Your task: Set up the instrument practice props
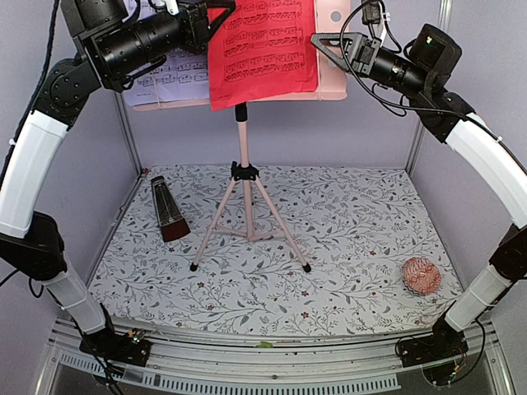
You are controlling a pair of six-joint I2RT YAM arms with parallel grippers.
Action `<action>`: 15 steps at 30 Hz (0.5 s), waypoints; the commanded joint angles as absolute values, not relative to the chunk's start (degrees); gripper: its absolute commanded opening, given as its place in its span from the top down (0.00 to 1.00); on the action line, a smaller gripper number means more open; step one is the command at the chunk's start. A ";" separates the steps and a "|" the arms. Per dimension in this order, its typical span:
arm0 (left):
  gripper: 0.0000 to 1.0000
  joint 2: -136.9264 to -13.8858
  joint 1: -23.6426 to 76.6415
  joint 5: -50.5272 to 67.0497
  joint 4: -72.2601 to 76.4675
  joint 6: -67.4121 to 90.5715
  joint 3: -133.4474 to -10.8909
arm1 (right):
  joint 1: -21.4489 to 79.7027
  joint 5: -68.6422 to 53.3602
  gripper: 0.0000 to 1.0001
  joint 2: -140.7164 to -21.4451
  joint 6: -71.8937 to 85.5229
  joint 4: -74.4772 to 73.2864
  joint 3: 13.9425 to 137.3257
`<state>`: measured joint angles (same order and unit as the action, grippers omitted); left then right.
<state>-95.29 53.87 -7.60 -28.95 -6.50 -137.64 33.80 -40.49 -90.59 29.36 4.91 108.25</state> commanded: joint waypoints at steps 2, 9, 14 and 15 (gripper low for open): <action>1.00 -97.14 53.32 -3.61 -27.00 -9.56 -139.30 | 34.25 -42.98 1.00 -89.61 27.80 5.15 107.60; 1.00 -98.02 53.35 -0.53 -25.39 -11.48 -140.52 | 34.45 -42.39 1.00 -89.51 26.60 3.99 107.47; 1.00 -98.47 53.44 -0.40 -24.08 -12.17 -140.83 | 34.51 -42.27 1.00 -89.13 25.93 4.29 106.34; 1.00 -98.72 53.47 -0.34 -23.94 -12.37 -141.15 | 34.46 -42.31 1.00 -88.94 25.80 4.41 106.02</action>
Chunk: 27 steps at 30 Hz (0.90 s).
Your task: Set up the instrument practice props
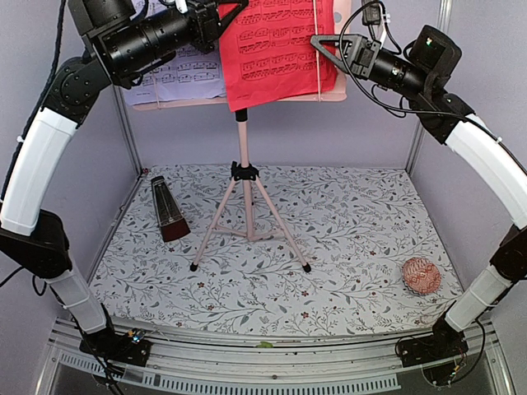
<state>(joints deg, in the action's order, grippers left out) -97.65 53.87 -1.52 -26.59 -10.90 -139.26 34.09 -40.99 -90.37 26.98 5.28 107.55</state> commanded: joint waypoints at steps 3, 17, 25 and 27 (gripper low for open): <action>1.00 -99.62 53.48 0.02 -23.74 -12.95 -142.29 | 34.50 -41.85 1.00 -88.13 25.52 4.88 104.70; 1.00 -102.65 53.48 1.04 -23.10 -16.48 -144.59 | 34.48 -42.45 1.00 -88.06 24.96 5.15 104.06; 0.94 -103.48 53.47 -0.15 -21.89 -17.41 -144.96 | 34.50 -42.28 1.00 -88.67 25.13 5.25 104.08; 0.94 -103.91 53.46 -0.34 -21.82 -17.59 -145.30 | 34.45 -42.19 1.00 -88.76 25.12 5.23 104.15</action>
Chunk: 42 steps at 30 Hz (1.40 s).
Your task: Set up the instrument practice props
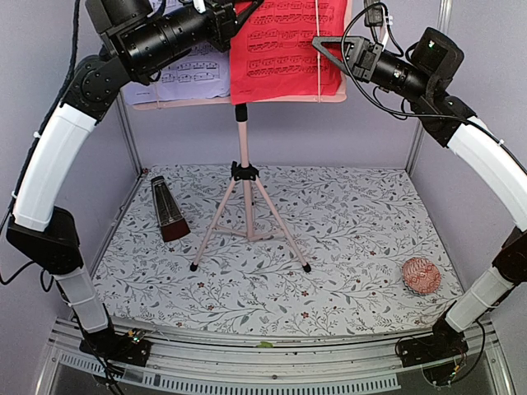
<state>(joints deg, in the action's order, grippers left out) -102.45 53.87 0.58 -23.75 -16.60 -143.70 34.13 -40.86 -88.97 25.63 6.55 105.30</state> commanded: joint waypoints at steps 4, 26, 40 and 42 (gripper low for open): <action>0.94 -104.70 53.44 -0.46 -21.43 -17.73 -145.81 | 34.45 -42.10 1.00 -88.77 25.22 5.26 104.15; 0.95 -105.59 53.46 -4.61 -13.43 -15.78 -143.81 | 34.87 -42.03 1.00 -89.73 25.50 4.83 104.33; 1.00 -107.04 53.44 -3.20 -11.70 -15.47 -143.75 | 35.48 -41.45 1.00 -90.18 24.74 3.35 105.03; 1.00 -107.12 53.48 -3.21 -11.67 -15.33 -143.75 | 35.64 -41.01 1.00 -90.21 24.68 3.15 105.03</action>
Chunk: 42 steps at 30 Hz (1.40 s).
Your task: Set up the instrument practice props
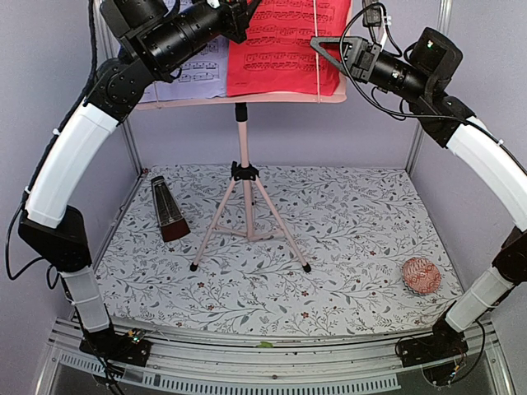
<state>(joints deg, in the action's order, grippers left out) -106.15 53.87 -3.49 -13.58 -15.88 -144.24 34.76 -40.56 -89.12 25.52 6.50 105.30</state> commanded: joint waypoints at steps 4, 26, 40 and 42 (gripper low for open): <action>1.00 -107.29 53.44 -3.20 -11.39 -15.34 -143.70 | 36.04 -40.24 1.00 -90.26 24.52 2.93 105.03; 0.90 -106.96 53.35 -3.34 -10.90 -14.73 -143.50 | 36.47 -36.14 0.77 -86.05 22.76 1.18 101.00; 0.59 -99.79 53.58 -1.41 -9.04 -12.53 -137.56 | 36.47 -35.87 0.74 -82.62 22.85 2.94 95.90; 0.56 -98.80 53.61 -0.49 -9.06 -12.12 -136.68 | 36.47 -35.74 0.74 -82.10 22.83 3.19 95.07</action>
<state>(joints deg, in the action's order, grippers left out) -102.10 53.87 -2.52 -10.90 -13.28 -137.97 36.12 -36.27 -84.51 23.05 1.72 96.66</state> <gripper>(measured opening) 0.416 0.259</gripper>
